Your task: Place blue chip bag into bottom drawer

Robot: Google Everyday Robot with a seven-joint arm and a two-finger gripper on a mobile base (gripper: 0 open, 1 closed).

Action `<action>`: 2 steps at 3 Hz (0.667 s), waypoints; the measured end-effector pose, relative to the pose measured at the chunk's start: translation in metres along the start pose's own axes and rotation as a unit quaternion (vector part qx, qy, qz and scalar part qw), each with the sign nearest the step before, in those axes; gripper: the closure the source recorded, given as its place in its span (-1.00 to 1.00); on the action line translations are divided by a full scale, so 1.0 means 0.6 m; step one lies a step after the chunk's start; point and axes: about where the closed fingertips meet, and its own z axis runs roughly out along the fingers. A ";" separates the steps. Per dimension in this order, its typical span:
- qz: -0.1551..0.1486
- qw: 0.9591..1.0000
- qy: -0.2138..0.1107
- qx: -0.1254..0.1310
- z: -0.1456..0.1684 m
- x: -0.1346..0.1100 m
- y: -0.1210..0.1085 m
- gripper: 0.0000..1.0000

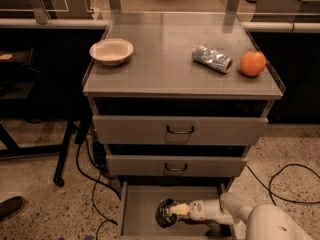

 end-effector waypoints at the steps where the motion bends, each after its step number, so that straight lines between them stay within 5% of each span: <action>1: 0.002 1.000 0.000 0.022 0.001 0.003 -0.018 1.00; 2: 0.004 0.998 -0.004 0.055 -0.007 0.005 -0.037 1.00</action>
Offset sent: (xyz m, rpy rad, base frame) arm 0.0028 -0.0222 -0.0307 -0.1878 0.0086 -0.0518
